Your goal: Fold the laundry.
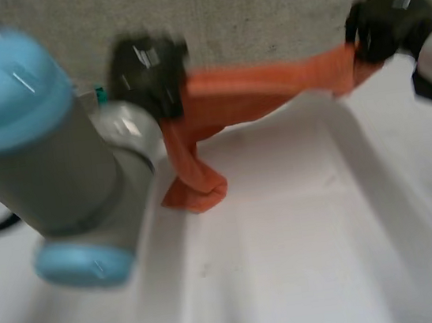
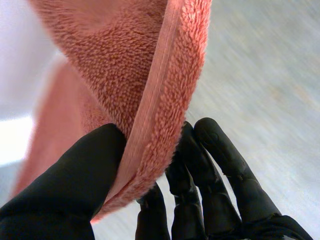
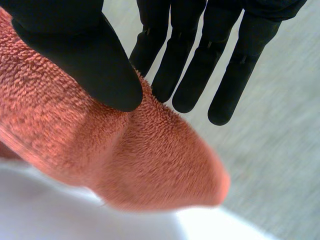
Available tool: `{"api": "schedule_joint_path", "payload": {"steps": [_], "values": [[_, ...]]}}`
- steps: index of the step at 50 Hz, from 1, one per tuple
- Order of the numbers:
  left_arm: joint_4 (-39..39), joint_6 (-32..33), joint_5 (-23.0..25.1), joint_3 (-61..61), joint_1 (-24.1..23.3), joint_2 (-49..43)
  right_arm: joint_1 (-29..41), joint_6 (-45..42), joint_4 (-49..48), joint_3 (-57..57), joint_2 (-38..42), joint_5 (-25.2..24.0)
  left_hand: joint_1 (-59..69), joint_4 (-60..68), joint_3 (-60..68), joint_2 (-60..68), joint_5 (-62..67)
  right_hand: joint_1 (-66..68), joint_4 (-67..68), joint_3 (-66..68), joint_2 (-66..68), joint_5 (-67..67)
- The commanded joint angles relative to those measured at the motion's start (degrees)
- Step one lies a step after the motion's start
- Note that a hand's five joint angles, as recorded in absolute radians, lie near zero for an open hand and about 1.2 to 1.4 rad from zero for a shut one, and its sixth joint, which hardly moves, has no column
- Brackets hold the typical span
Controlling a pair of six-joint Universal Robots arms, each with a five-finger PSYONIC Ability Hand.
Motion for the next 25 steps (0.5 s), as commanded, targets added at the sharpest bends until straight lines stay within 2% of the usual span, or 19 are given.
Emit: {"api": "schedule_joint_path", "payload": {"steps": [1,5,7,8,11,16,20,25], "values": [[3.49,-2.59,-0.52,-7.07,-3.06,-11.09,-1.39,-9.08,-2.28,12.16,7.16,-5.78,8.27,5.65,6.13,5.58,7.39,16.00,11.46,11.86,12.56,11.77],[0.16,-4.70,-0.34,-4.17,-2.97,-15.58,-1.04,-12.86,-2.19,12.60,11.20,-4.46,-4.87,-7.50,-7.01,-7.57,-5.76,16.00,11.46,11.86,12.56,11.77],[-2.22,-5.31,-0.25,-2.94,-2.80,-15.50,-0.78,-13.65,-2.10,12.25,12.17,-3.67,-9.73,-12.36,-11.88,-12.43,-10.62,16.00,11.46,11.86,12.56,11.77],[-4.58,-5.84,0.10,-2.15,-2.45,-15.24,-0.60,-14.18,-2.02,11.82,12.61,-2.71,-18.92,-21.55,-21.07,-21.62,-19.81,16.00,11.46,11.86,12.56,11.77],[-7.49,-6.10,1.33,-1.44,-1.92,-13.92,-0.51,-14.01,-1.93,11.72,12.44,-1.39,-29.25,-31.88,-31.40,-31.95,-30.14,16.00,11.46,11.86,12.56,11.77],[-9.87,-7.16,5.36,-3.54,0.97,-7.96,-0.51,-12.17,-1.84,12.60,9.38,0.55,-47.25,-49.87,-49.39,-49.94,-48.13,-39.92,-44.46,-44.06,-43.36,-44.15],[-9.70,-6.90,8.18,-7.49,4.49,-1.98,-0.51,-11.72,-1.49,14.00,5.78,0.81,-50.97,-53.60,-53.12,-53.67,-51.86,-49.77,-54.31,-53.91,-53.21,-54.00],[-9.08,-5.93,10.03,-13.03,9.94,3.22,-1.21,-13.47,0.44,15.94,0.94,1.08,-50.64,-53.26,-52.78,-53.34,-51.53,-50.97,-55.51,-55.12,-54.42,-55.20]]}}
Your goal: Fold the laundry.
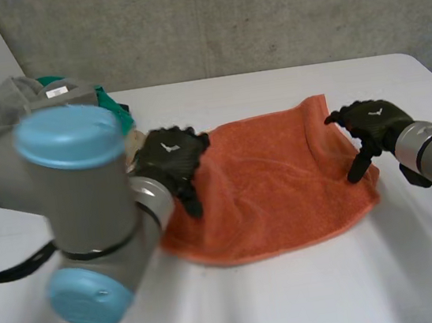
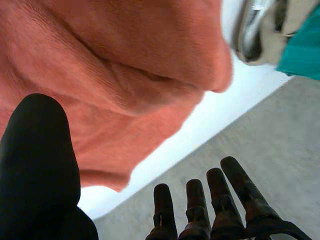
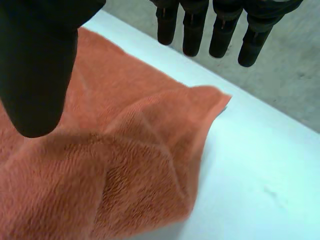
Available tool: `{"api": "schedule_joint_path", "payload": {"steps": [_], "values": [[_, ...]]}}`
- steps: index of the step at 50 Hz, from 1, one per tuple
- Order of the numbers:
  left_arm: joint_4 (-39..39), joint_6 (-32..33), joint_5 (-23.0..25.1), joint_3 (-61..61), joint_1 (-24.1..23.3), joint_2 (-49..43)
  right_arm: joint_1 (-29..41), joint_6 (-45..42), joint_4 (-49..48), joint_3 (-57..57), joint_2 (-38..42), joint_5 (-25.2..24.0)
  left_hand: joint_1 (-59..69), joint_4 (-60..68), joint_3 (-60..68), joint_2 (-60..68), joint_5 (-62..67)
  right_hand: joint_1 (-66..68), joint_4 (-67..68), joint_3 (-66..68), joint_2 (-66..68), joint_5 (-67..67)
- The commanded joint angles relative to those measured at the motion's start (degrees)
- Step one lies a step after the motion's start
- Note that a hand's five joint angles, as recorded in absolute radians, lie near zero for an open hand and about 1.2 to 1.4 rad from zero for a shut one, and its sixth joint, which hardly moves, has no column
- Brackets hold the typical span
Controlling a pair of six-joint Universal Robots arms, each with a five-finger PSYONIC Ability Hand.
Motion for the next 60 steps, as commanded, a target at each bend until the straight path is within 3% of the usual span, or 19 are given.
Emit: {"api": "schedule_joint_path", "payload": {"steps": [1,5,9,14,21,30,39,40,42,43,46,54,60], "values": [[1.10,1.36,3.11,-8.23,7.75,8.23,-1.05,-1.89,2.46,2.81,-7.43,0.41,-0.47,0.23,0.11,0.00,0.84,-2.54,-2.40,-2.05,-2.67,-0.98],[1.80,2.94,5.66,-12.80,12.15,9.29,-3.42,-6.37,6.41,4.83,-10.69,0.67,3.06,3.76,3.64,3.53,4.37,-0.86,-0.72,-0.37,-0.99,0.70],[4.52,6.45,12.06,-16.58,15.48,6.32,-5.71,-11.99,11.08,7.38,-11.84,0.15,7.77,8.47,8.35,8.24,9.08,7.04,7.17,7.53,6.90,8.59],[6.28,10.50,16.03,-17.38,18.04,2.88,-9.14,-17.45,11.35,12.13,-10.34,-3.01,9.63,10.33,10.21,10.10,10.94,14.96,15.10,15.45,14.83,16.51],[10.05,14.98,15.86,-14.75,18.57,-2.47,-10.72,-14.30,1.88,16.43,-7.01,-9.16,7.95,8.65,8.53,8.42,9.26,14.12,14.26,14.61,13.99,15.67],[11.38,16.83,16.47,-10.09,17.26,-7.84,-8.88,-8.31,-7.46,16.79,-1.99,-9.87,8.28,8.98,8.86,8.75,9.59,17.13,17.27,17.62,17.00,18.69],[11.29,17.27,15.78,-5.52,13.74,-11.97,-6.77,-5.85,-12.47,15.74,-0.67,-8.82,16.17,16.87,16.75,16.64,17.48,52.77,52.91,53.26,52.64,54.33],[11.12,17.27,14.99,-4.90,13.48,-12.59,-6.33,-5.76,-12.56,15.56,-0.59,-8.82,21.35,22.05,21.93,21.82,22.66,63.96,64.10,64.45,63.83,65.52],[10.94,17.27,14.02,-4.46,13.21,-12.94,-5.89,-5.59,-12.47,15.30,-0.41,-8.65,28.43,29.13,29.01,28.90,29.74,64.44,64.57,64.93,64.30,65.99],[10.77,17.27,13.58,-4.02,13.12,-13.12,-5.71,-5.24,-12.30,15.03,-0.32,-8.38,40.79,41.49,41.37,41.26,42.10,64.44,64.57,64.93,64.30,65.99],[10.68,17.27,12.70,-3.58,13.03,-12.77,-5.71,-4.71,-11.68,14.77,-0.67,-7.51,63.55,64.25,64.13,64.02,64.86,64.44,64.57,64.93,64.30,65.99],[8.14,16.13,10.24,-4.54,14.18,-2.94,-7.55,-2.77,-5.19,11.52,-5.41,-5.83,63.61,64.30,64.19,64.07,64.92,64.44,64.57,64.93,64.30,65.99],[-0.12,13.32,9.71,-5.07,15.58,12.70,-11.59,-3.74,7.90,4.06,-15.16,-4.16,63.61,64.30,64.19,64.07,64.92,64.44,64.57,64.93,64.30,65.99]]}}
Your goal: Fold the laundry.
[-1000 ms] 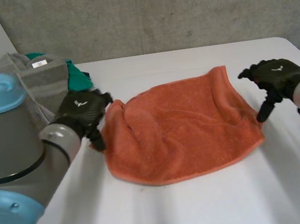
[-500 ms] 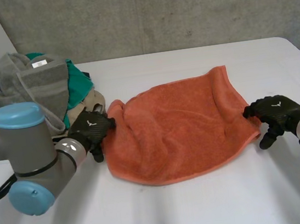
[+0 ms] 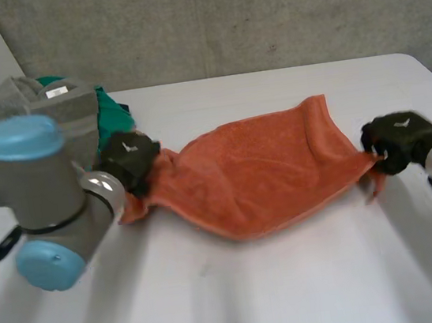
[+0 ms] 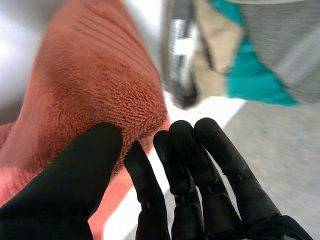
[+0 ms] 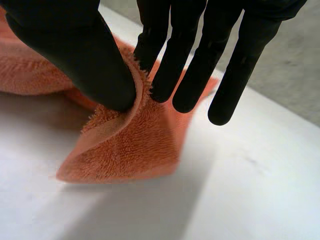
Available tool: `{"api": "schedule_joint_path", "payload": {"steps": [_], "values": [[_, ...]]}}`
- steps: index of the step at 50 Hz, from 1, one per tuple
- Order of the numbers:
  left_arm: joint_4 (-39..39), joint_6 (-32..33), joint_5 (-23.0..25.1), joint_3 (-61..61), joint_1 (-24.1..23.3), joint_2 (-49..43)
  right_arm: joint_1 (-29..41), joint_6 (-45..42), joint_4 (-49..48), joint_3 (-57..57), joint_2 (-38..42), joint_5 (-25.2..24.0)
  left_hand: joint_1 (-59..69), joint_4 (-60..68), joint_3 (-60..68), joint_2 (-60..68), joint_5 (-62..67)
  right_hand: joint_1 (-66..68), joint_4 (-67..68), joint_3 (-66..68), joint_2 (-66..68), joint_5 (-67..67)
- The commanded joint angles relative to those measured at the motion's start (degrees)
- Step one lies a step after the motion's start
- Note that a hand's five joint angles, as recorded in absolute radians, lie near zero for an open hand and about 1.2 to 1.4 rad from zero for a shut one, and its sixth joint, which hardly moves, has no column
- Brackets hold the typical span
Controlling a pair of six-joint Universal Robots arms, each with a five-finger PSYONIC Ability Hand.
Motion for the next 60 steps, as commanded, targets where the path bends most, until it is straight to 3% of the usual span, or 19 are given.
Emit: {"api": "schedule_joint_path", "payload": {"steps": [1,7,11,15,19,24,30,34,41,46,48,49,50,54,60], "values": [[-8.82,-2.97,-0.56,-0.53,1.68,17.11,-4.35,-1.38,14.11,-8.12,-10.33,1.74,15.22,11.67,12.13,11.67,14.78,15.68,11.66,12.21,12.54,12.89],[-17.78,-2.36,1.19,1.05,3.44,26.09,-6.11,-7.78,29.13,-16.13,-13.77,2.45,15.22,11.67,12.13,11.67,14.78,15.68,11.66,12.21,12.54,12.89],[-23.85,-0.52,2.34,1.49,3.97,22.76,-5.50,-14.90,37.67,-17.45,-11.76,2.71,15.22,11.67,12.13,11.67,14.78,15.68,11.66,12.21,12.54,12.89],[-25.97,0.45,2.51,2.54,4.06,15.21,-2.60,-20.10,38.83,-18.06,-7.37,3.67,15.22,11.67,12.13,11.67,14.78,15.68,11.66,12.21,12.54,12.89],[-22.02,0.28,1.29,8.51,4.23,5.98,0.48,-19.31,33.04,-20.96,-1.92,7.53,15.22,11.67,12.13,11.67,14.78,15.68,11.66,12.21,12.54,12.89],[-13.95,-0.42,-2.05,26.48,4.23,-1.41,3.03,-14.23,16.12,-30.95,4.06,14.99,15.22,11.67,12.13,11.67,14.78,15.68,11.66,12.21,12.54,12.89],[-0.95,-4.99,-1.97,47.07,3.97,-1.77,4.08,-4.22,-7.18,-41.43,4.34,19.84,15.22,11.67,12.13,11.67,14.78,15.68,11.66,12.21,12.54,12.89],[1.81,-7.45,-2.67,52.63,3.44,-1.51,4.26,-0.07,-18.44,-43.11,2.84,20.03,15.22,11.67,12.13,11.67,14.78,15.68,11.66,12.21,12.54,12.89],[-1.71,-7.55,-3.99,48.70,3.79,0.25,4.09,0.11,-17.70,-41.98,2.13,18.62,15.22,11.67,12.13,11.67,14.78,15.68,11.66,12.21,12.54,12.89],[-3.20,-8.07,-1.36,37.02,3.97,0.43,4.26,-0.15,-8.30,-36.62,1.96,14.58,15.22,11.67,12.13,11.67,14.78,15.68,11.66,12.21,12.54,12.89],[-3.03,-8.60,-0.22,33.24,3.79,0.25,4.26,-0.33,-6.45,-34.60,1.52,13.18,-7.84,-11.39,-10.94,-11.40,-8.29,15.68,11.66,12.21,12.54,12.89],[-2.85,-9.38,0.92,29.74,3.53,-0.10,4.26,-0.33,-5.57,-32.42,0.82,11.95,-30.45,-34.00,-33.55,-34.01,-30.90,15.68,11.66,12.21,12.54,12.89],[-2.59,-9.83,1.28,28.23,3.27,-0.45,4.26,-0.24,-5.47,-31.18,0.29,11.15,-36.84,-40.39,-39.94,-40.39,-37.28,15.68,11.66,12.21,12.54,12.89],[-0.31,-12.02,2.34,24.52,2.04,-3.35,4.26,0.20,-5.74,-27.30,-3.22,8.16,-49.67,-53.22,-52.77,-53.23,-50.12,15.68,11.66,12.21,12.54,12.89],[0.49,-14.40,2.86,26.62,0.02,-6.51,4.96,2.57,-4.60,-26.50,-8.67,4.91,-51.87,-55.42,-54.97,-55.43,-52.32,15.68,11.66,12.21,12.54,12.89]]}}
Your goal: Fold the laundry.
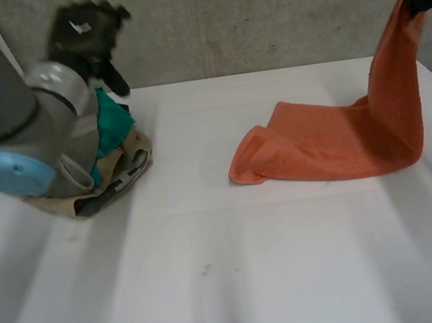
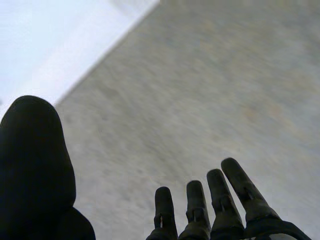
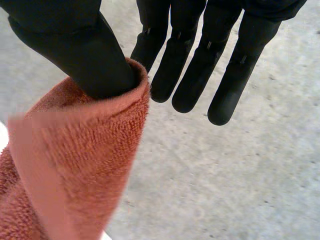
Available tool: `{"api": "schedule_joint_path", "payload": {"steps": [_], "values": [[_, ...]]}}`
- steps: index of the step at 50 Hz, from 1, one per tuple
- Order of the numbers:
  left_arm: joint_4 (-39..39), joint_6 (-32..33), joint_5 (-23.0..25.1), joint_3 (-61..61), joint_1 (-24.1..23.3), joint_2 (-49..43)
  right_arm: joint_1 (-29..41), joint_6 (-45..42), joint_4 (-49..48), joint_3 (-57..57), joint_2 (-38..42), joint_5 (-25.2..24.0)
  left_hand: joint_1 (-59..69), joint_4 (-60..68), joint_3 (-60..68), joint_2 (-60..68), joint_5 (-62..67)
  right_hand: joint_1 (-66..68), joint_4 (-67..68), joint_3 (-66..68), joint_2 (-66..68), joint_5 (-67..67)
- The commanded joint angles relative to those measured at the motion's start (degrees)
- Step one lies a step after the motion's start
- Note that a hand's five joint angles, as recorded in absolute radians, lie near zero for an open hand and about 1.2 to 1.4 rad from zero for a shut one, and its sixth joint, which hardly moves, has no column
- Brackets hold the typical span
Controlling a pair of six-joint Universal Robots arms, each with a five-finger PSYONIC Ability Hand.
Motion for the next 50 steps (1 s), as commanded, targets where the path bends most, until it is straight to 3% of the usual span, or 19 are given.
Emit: {"api": "schedule_joint_path", "payload": {"steps": [1,16,27,31,35,40,43,50], "values": [[1.42,-3.82,1.40,2.05,-3.14,-4.87,1.05,3.74,1.70,2.31,-8.02,-4.79,-2.61,-5.07,-5.60,-5.06,-4.97,15.45,11.47,11.86,12.53,11.75],[-5.08,-11.73,5.01,19.72,-12.89,-17.34,3.33,16.31,7.24,0.12,-22.97,-10.94,-4.96,-7.42,-7.95,-7.42,-7.32,15.45,11.47,11.86,12.53,11.75],[-7.37,-13.76,5.19,21.49,-20.99,-22.28,5.18,22.30,8.03,-0.15,-28.86,-12.97,-4.63,-7.09,-7.62,-7.08,-6.99,15.45,11.47,11.86,12.53,11.75],[-7.28,-14.55,4.05,22.10,-22.74,-23.68,5.44,23.53,8.30,-0.32,-29.48,-12.88,11.31,8.85,8.32,8.85,8.95,15.45,11.47,11.86,12.53,11.75],[-7.98,-14.99,2.12,22.28,-24.15,-23.95,5.36,23.80,9.17,-0.33,-29.04,-12.09,64.36,61.91,61.38,61.91,62.00,15.45,11.47,11.86,12.53,11.75],[-11.31,-13.16,-8.84,22.20,-20.65,-18.70,3.08,22.05,10.49,0.46,-24.93,-10.60,64.49,62.03,61.50,62.04,62.13,15.45,11.47,11.86,12.53,11.75],[-13.77,-8.60,-11.86,19.84,-18.10,-12.38,1.14,20.11,11.63,0.99,-22.55,-10.16,64.49,62.03,61.50,62.04,62.13,15.45,11.47,11.86,12.53,11.75],[-18.09,1.34,-7.57,7.88,-14.84,3.37,-2.11,12.20,15.94,4.42,-15.51,-8.49,64.49,62.03,61.50,62.04,62.13,15.45,11.47,11.86,12.53,11.75]]}}
